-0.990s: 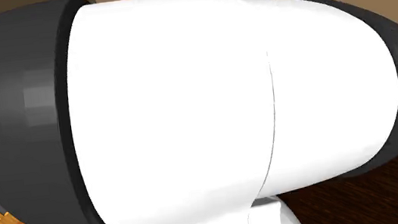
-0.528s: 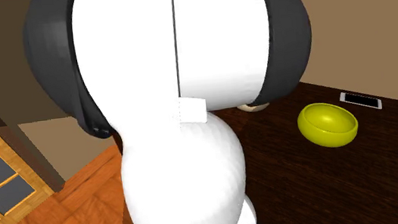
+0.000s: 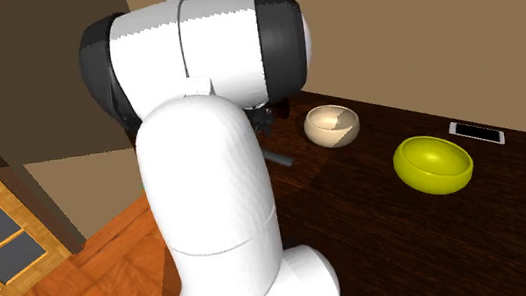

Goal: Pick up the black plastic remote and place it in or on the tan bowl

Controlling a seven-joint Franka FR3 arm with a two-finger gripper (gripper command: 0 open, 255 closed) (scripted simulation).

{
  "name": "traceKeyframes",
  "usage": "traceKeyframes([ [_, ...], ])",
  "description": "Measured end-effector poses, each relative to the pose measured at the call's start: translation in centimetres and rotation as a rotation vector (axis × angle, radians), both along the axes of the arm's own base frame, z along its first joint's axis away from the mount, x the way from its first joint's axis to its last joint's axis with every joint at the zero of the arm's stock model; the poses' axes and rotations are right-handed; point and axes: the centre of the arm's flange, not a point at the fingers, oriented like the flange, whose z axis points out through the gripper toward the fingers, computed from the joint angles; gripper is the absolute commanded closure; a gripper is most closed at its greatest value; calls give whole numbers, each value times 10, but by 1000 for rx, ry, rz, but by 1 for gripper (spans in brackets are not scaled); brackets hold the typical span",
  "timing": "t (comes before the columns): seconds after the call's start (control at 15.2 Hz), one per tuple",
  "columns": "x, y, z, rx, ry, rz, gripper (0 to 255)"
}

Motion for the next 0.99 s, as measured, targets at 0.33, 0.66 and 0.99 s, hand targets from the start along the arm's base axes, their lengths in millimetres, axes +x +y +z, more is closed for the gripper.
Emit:
traceKeyframes([
  [0.33, 11, -17, -29, 0, -2, 18, 0],
  [0.66, 13, -19, -51, 0, -2, 19, 0],
  [0.99, 13, -20, -53, -1, -2, 19, 0],
])
